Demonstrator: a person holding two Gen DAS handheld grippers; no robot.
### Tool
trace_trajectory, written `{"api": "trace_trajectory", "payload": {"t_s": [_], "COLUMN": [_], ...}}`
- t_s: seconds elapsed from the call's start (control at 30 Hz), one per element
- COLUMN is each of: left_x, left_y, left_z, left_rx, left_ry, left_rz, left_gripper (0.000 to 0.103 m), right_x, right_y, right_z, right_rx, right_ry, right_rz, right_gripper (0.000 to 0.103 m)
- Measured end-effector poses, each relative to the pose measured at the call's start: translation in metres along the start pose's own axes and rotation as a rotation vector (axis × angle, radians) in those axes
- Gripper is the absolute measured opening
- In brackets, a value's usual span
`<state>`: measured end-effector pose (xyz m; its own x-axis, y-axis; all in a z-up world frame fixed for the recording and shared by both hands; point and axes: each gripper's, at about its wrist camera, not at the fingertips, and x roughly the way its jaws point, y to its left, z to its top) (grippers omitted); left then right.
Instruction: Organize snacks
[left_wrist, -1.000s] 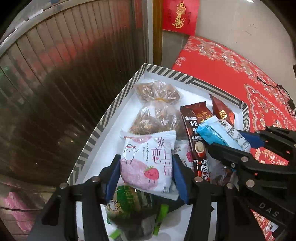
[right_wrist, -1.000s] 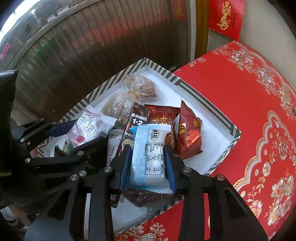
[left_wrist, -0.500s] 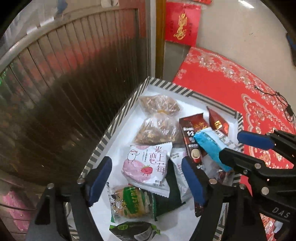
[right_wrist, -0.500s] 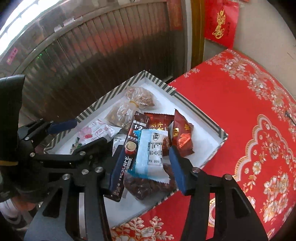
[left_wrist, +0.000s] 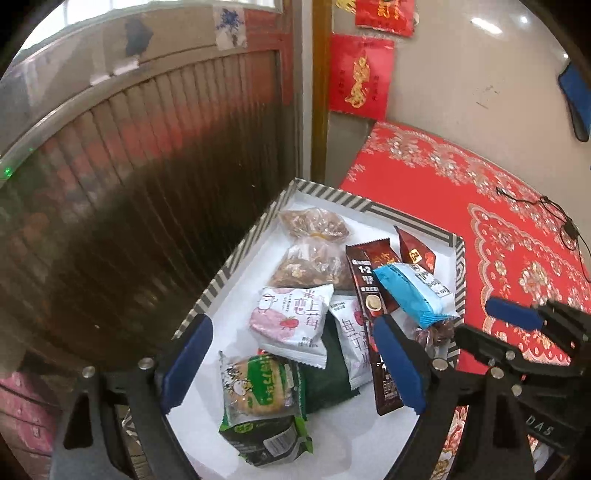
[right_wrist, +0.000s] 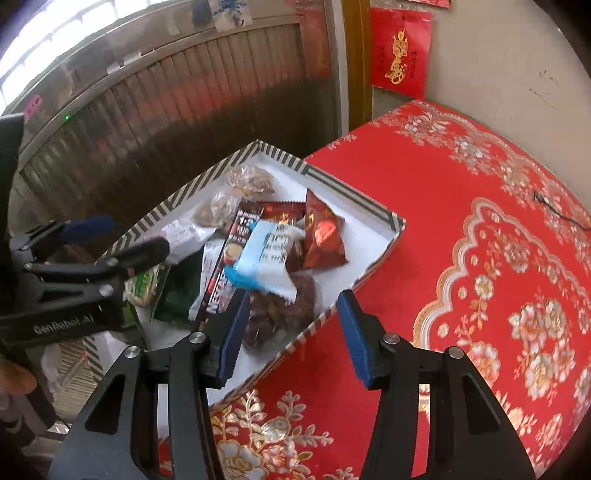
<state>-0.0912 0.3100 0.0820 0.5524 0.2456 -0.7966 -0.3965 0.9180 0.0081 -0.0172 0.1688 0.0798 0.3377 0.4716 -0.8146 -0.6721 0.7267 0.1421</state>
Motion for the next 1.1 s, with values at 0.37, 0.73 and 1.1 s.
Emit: {"api": "trace_trajectory", "payload": {"t_s": [0.37, 0.73, 1.1], "left_x": [-0.001, -0.011, -0.01], "left_y": [0.001, 0.012, 0.014], "left_z": [-0.011, -0.019, -0.021], "left_rx": [-0.008, -0.051, -0.06], "left_ry": [0.024, 0.009, 0.027], "left_rz": [0.101, 0.021, 0.011], "left_gripper": [0.09, 0.09, 0.09], "right_x": [0.003, 0.005, 0.009], "right_y": [0.019, 0.024, 0.028], "right_z": [-0.01, -0.009, -0.009], "right_rx": [-0.008, -0.032, -0.043], "right_ry": [-0.011, -0.01, 0.002], "right_rz": [0.007, 0.006, 0.002], "right_gripper": [0.063, 0.063, 0.063]}}
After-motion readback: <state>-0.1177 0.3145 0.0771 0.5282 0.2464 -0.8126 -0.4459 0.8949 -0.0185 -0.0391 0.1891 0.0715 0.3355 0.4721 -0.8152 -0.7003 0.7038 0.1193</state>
